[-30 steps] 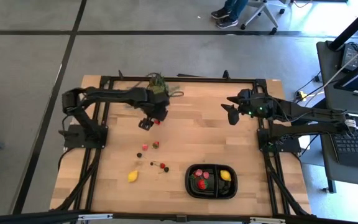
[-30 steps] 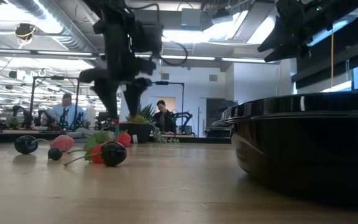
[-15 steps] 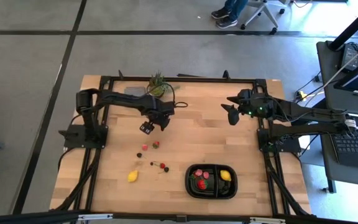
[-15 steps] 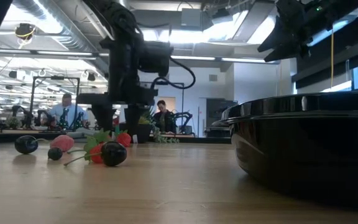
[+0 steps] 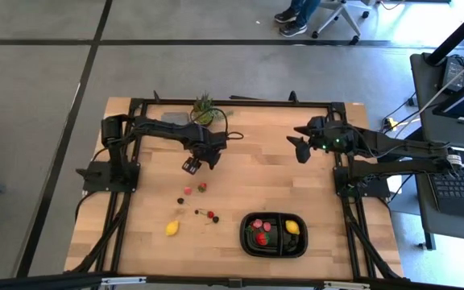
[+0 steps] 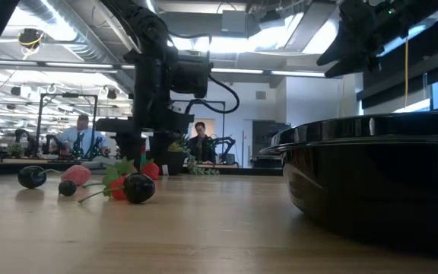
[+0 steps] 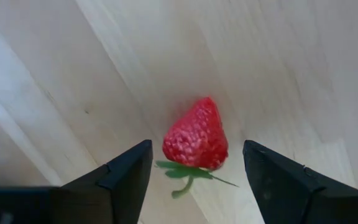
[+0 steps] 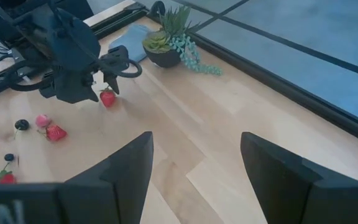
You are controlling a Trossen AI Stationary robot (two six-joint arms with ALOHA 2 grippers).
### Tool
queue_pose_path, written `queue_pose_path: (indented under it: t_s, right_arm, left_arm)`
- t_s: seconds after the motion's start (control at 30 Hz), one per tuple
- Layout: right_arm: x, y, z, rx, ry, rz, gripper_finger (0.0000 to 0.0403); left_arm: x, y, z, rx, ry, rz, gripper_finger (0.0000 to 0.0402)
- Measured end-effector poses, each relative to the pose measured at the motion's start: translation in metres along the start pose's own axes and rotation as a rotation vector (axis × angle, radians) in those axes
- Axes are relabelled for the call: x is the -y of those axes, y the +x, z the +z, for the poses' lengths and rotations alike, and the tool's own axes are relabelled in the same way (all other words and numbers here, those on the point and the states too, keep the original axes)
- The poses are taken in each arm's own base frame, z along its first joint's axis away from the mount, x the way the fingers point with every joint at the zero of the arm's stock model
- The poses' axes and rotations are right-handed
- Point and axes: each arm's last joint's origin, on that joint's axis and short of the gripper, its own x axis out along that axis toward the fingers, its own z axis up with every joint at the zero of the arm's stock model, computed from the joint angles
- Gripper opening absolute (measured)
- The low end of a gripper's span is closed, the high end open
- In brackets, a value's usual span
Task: Pick and placing Produce into tupperware
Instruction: Put the red strawberry into the black bin
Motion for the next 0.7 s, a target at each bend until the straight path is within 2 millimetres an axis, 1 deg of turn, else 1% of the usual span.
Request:
queue_pose_path:
  t_s: [0.2, 0.37, 0.57, 0.7]
  right_arm:
    - [0.0003, 0.0000, -0.0010, -0.011, 0.021, -0.001, 0.0244]
    - [-0.0002, 0.0000, -0.0013, -0.020, 0.023, 0.018, 0.0244]
    - [-0.0004, 0.0000, -0.0013, -0.022, 0.023, 0.025, 0.0244]
    - [-0.0005, 0.0000, -0.0013, -0.022, 0.024, 0.025, 0.0244]
  left_arm:
    - [-0.0031, -0.0001, 0.0038, 0.039, -0.020, 0.032, 0.0218]
    - [-0.0027, -0.0002, 0.0041, 0.045, -0.019, 0.024, 0.0200]
    - [-0.0013, -0.0002, 0.0047, 0.074, -0.042, -0.019, 0.0194]
    - [-0.0002, -0.0001, 0.0036, 0.061, -0.068, -0.030, 0.0193]
